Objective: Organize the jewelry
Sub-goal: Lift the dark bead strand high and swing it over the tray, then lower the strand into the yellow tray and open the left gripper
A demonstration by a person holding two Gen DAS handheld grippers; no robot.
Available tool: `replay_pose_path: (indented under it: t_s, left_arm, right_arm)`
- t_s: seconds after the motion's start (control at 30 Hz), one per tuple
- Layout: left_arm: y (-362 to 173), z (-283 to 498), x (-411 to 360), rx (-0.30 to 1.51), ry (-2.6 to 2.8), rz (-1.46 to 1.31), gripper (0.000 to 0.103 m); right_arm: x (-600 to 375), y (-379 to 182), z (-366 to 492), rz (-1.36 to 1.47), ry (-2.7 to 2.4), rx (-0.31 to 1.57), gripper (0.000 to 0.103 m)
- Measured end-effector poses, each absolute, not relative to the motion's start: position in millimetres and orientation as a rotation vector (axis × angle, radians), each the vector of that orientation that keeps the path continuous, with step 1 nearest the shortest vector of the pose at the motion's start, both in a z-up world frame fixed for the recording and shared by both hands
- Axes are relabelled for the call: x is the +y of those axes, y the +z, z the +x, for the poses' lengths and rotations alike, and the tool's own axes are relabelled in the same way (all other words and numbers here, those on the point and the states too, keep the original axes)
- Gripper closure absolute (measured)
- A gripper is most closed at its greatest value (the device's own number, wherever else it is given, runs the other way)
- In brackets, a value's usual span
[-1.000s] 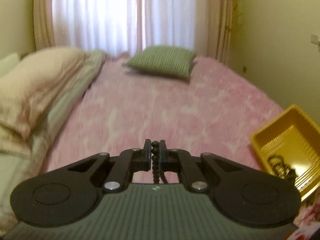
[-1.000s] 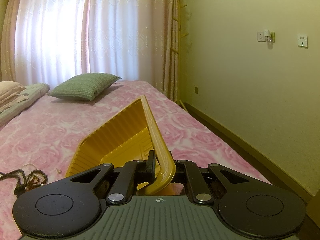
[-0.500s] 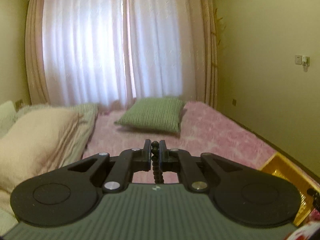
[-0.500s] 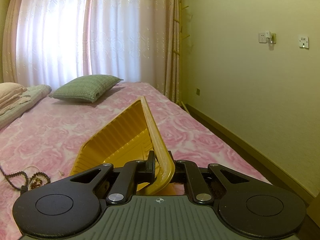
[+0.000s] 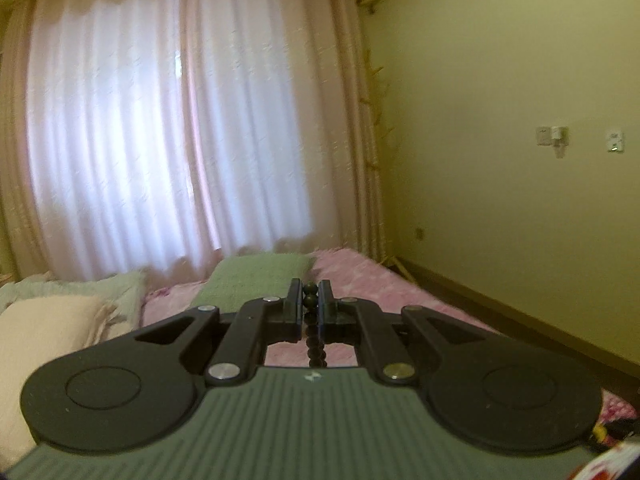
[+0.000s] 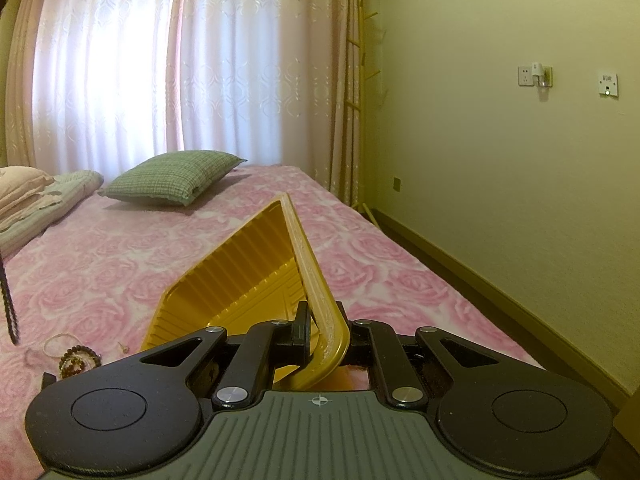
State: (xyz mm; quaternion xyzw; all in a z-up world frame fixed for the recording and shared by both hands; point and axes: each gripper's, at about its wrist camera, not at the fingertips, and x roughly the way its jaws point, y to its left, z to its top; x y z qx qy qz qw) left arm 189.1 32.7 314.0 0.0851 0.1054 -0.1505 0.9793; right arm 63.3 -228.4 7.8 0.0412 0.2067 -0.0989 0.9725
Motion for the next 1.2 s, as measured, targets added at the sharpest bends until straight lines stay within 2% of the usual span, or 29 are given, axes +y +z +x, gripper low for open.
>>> replay_pose_path:
  t_s: [0.27,0.6,0.83,1.2]
  left_arm:
    - [332.3,193.7,-23.4,0.183,-0.445,0.149,0.097]
    - [327.6,192.3,-93.2,0.191,-0.609,0.132,0.097]
    - [285.0,196.8,-140.1,0.289,-0.681,0.189,0.097]
    - [185.7,210.6,-174.5,0.499,-0.730,0.276,0.097]
  right_arm:
    - [-227.1,9.3,63.8,0.087,-0.198,0.417,0.094]
    - [-226.6,10.1,63.8,0.099,-0.196,0.417,0.094]
    - [-228.1,8.5,64.9,0.105,-0.195,0.417,0.094]
    - [-231.4,6.5,65.2,0.116,-0.194,0.418,0.094]
